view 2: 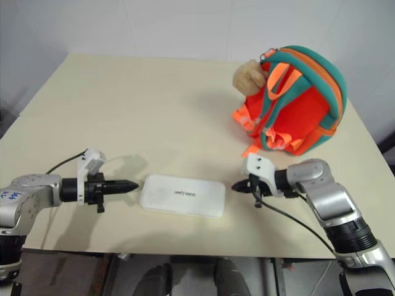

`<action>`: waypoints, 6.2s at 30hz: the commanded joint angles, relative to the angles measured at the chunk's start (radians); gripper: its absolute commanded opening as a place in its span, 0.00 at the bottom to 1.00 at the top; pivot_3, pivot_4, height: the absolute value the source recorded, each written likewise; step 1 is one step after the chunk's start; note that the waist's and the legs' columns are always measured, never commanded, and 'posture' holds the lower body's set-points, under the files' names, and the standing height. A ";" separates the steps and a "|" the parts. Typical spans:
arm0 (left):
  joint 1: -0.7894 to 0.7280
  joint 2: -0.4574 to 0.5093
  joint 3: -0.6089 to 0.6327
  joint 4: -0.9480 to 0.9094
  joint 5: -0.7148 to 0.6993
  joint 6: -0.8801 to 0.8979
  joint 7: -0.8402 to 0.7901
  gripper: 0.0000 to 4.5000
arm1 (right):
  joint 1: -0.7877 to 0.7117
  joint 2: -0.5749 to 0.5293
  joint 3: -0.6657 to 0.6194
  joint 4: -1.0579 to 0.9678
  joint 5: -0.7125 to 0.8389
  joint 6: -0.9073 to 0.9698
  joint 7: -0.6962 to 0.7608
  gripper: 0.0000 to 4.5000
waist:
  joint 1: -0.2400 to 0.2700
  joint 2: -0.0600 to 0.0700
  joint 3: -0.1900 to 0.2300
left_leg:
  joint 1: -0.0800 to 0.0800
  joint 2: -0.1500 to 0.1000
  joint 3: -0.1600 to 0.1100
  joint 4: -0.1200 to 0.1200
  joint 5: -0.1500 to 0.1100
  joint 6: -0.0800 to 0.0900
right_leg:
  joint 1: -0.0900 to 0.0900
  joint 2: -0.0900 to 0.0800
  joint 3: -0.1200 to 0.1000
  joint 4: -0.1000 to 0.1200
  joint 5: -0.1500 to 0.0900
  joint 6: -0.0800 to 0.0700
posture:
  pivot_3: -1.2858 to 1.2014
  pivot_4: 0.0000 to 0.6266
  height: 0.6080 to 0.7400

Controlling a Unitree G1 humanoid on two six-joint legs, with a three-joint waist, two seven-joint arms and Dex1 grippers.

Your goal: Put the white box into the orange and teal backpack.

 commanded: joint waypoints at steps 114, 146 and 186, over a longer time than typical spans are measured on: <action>-0.330 -0.328 0.407 0.391 -0.399 0.468 0.129 0.29 | 0.035 0.184 -0.318 -0.116 0.134 0.036 -0.458 1.00 | 0.004 0.001 0.000 | -0.001 0.000 -0.002 0.011 -0.001 0.001 | 0.001 0.000 0.000 0.009 0.001 0.002 | 0.52 0.24 1.00; -0.100 -0.498 0.579 0.085 -0.841 0.510 0.665 0.29 | -0.281 0.308 -0.397 0.425 0.243 -0.145 -0.534 1.00 | -0.028 0.001 0.000 | 0.000 -0.001 0.001 0.009 -0.001 0.001 | 0.001 0.000 0.003 0.005 0.002 0.005 | 0.52 0.24 1.00; -0.101 -0.172 0.461 0.322 -0.878 0.198 0.584 0.29 | -0.223 0.207 -0.316 -0.200 0.599 0.311 -0.365 0.00 | -0.024 0.002 0.000 | -0.004 0.000 0.001 -0.004 -0.001 0.000 | -0.004 0.000 0.002 -0.004 0.000 0.001 | 0.52 0.24 1.00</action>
